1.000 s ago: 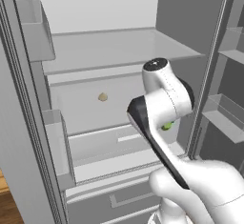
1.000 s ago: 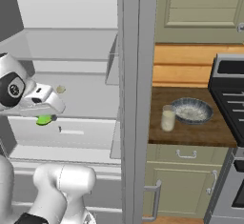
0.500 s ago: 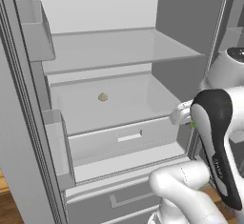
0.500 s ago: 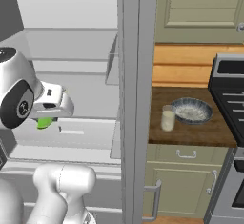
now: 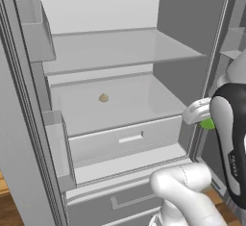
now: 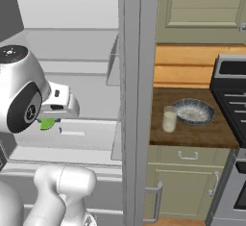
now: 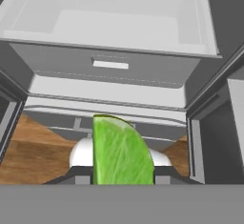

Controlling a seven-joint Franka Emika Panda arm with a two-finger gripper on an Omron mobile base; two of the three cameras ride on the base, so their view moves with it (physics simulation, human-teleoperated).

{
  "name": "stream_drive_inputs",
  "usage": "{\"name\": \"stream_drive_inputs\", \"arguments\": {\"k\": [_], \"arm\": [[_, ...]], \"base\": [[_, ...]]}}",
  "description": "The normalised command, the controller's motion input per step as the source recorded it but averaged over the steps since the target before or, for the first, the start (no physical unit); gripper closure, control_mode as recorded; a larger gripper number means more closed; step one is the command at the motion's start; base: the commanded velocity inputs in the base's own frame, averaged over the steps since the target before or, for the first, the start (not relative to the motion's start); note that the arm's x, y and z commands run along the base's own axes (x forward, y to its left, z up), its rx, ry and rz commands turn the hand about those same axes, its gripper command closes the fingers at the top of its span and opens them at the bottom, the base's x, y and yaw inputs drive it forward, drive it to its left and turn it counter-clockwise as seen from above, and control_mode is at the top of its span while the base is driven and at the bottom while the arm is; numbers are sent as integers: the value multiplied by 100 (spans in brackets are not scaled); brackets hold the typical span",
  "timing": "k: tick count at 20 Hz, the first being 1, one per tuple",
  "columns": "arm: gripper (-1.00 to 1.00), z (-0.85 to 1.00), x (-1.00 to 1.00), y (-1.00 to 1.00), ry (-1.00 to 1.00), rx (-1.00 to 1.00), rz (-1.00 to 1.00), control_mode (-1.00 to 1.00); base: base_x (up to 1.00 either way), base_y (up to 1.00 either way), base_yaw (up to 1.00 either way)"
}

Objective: Grab a lemon wedge from the fridge and one ice cube from the ice bowl, and put them in the glass of lemonade.

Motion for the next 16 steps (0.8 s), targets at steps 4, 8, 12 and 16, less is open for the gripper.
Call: {"name": "stream_drive_inputs", "arguments": {"k": [4, 8, 12, 16], "arm": [[100, 0, 0, 0, 0, 0, 0, -100], [100, 0, 0, 0, 0, 0, 0, -100], [100, 0, 0, 0, 0, 0, 0, 100], [100, 0, 0, 0, 0, 0, 0, 100]], "base": [[0, 0, 0], [0, 0, 0], [-46, -2, -1], [-100, -19, -8]]}}
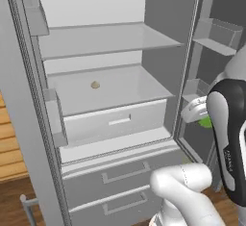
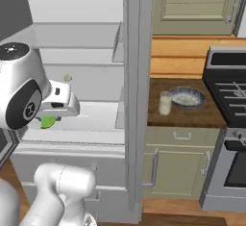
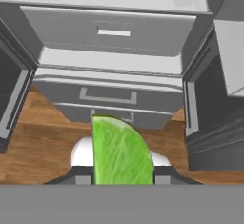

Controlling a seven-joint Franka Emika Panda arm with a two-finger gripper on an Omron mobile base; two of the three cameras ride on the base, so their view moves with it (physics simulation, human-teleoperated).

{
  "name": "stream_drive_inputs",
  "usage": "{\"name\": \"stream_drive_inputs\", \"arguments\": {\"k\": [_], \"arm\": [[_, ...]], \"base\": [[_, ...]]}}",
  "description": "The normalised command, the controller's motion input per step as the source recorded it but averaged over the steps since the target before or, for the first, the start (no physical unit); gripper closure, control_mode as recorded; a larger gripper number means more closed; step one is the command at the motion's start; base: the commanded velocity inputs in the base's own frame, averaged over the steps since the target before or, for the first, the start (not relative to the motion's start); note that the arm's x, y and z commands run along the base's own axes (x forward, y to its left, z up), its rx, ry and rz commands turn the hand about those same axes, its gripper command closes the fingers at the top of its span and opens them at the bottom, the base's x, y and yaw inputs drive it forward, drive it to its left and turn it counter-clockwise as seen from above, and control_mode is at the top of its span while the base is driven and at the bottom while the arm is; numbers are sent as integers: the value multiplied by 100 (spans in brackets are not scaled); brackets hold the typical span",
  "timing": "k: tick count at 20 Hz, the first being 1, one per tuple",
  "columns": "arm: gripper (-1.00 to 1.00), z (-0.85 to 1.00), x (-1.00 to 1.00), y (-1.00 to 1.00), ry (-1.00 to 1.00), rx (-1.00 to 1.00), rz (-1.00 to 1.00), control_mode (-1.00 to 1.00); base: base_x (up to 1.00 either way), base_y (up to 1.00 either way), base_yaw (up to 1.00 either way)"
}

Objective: Grab a lemon wedge from the fridge and one ice cube from the ice bowl, and put them in the glass of lemonade.

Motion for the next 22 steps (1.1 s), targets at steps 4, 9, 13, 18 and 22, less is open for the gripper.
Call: {"name": "stream_drive_inputs", "arguments": {"k": [4, 9, 13, 18, 22], "arm": [[100, 0, 0, 0, 0, 0, 0, 100], [100, 0, 0, 0, 0, 0, 0, 100], [100, 0, 0, 0, 0, 0, 0, 100], [100, 0, 0, 0, 0, 0, 0, 100], [100, 0, 0, 0, 0, 0, 0, 100]], "base": [[-100, -44, -17], [-34, -82, -40], [11, -91, -62], [17, -86, -65], [46, -51, -35]]}}
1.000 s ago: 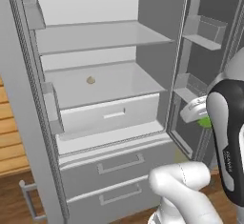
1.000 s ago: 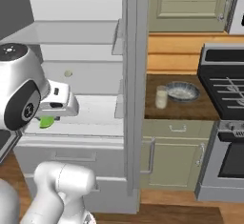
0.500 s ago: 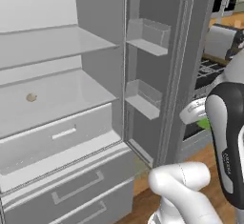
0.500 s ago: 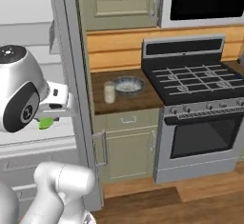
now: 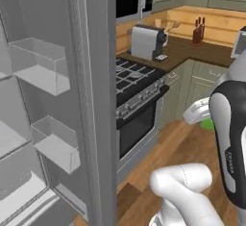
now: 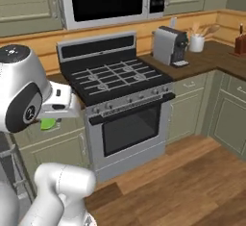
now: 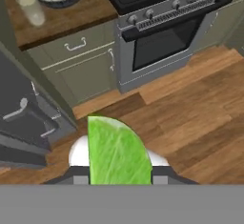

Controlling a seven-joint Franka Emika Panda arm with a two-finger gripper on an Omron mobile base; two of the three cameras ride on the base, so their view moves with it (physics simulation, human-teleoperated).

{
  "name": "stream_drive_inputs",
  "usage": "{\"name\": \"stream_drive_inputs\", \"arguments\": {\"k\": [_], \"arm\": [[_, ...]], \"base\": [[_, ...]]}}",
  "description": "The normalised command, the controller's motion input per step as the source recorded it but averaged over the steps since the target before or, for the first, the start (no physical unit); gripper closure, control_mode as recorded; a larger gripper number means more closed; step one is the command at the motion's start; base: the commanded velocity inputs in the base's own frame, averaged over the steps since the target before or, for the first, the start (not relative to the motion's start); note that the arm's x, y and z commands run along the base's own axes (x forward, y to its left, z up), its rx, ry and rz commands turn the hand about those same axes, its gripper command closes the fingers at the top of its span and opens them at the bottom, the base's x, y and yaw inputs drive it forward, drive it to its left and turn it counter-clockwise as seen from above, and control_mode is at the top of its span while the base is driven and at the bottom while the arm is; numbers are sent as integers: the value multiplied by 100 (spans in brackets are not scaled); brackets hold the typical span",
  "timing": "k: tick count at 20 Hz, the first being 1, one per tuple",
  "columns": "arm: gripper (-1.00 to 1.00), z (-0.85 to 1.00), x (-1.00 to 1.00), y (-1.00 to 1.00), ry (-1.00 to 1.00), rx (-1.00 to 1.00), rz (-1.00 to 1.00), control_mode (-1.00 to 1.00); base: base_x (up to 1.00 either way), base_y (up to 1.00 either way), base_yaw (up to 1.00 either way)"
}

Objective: Grab a lemon wedge from the fridge and one ice cube from the ice bowl, and put them in the glass of lemonade.

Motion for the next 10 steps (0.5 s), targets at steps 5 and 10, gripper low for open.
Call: {"name": "stream_drive_inputs", "arguments": {"k": [5, 10], "arm": [[100, 0, 0, 0, 0, 0, 0, 100], [100, 0, 0, 0, 0, 0, 0, 100]], "base": [[100, -26, 12], [97, -21, 68]]}}
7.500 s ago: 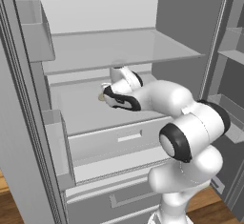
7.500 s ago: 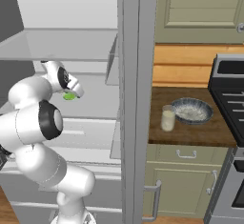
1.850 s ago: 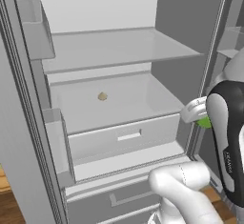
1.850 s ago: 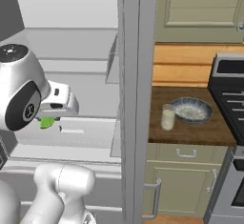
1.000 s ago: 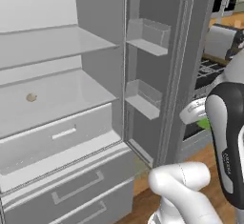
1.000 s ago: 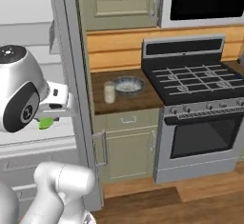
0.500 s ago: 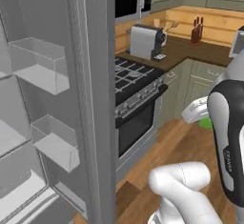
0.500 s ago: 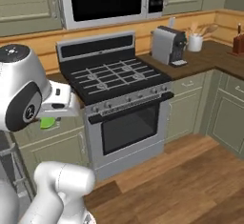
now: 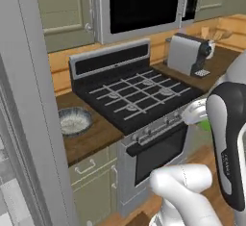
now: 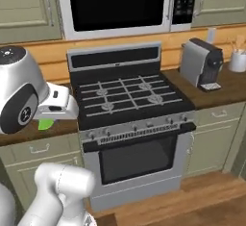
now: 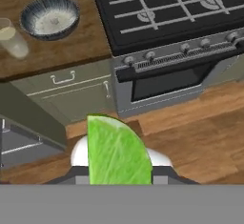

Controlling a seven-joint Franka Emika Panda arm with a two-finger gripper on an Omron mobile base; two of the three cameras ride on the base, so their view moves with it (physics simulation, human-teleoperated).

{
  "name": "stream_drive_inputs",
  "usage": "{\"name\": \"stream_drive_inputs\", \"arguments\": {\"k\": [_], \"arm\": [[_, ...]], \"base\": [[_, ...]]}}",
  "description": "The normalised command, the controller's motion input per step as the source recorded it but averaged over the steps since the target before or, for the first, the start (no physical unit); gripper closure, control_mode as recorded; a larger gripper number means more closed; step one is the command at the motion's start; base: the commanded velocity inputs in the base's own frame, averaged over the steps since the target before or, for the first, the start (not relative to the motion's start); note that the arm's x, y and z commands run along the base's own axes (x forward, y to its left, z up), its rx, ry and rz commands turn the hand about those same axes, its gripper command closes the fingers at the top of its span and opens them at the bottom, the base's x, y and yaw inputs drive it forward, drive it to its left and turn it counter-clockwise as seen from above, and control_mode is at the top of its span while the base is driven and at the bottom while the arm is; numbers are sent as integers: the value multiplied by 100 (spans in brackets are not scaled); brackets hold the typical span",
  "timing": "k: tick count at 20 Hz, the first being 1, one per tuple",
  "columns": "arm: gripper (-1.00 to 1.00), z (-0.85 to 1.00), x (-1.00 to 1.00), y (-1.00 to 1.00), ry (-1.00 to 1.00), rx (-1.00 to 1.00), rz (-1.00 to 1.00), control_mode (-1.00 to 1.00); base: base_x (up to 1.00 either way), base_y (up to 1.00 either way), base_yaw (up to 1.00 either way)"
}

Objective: Grab a lemon wedge from the fridge and one ice cube from the ice bowl, and put them in the glass of lemonade.

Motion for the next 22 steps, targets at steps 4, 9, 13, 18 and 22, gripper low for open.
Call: {"name": "stream_drive_inputs", "arguments": {"k": [4, 9, 13, 18, 22], "arm": [[100, 0, 0, 0, 0, 0, 0, 100], [100, 0, 0, 0, 0, 0, 0, 100], [100, 0, 0, 0, 0, 0, 0, 100], [100, 0, 0, 0, 0, 0, 0, 100], [100, 0, 0, 0, 0, 0, 0, 100]], "base": [[94, -11, 88], [66, -7, 90], [16, 0, 86], [0, -7, 53], [38, -5, 0]]}}
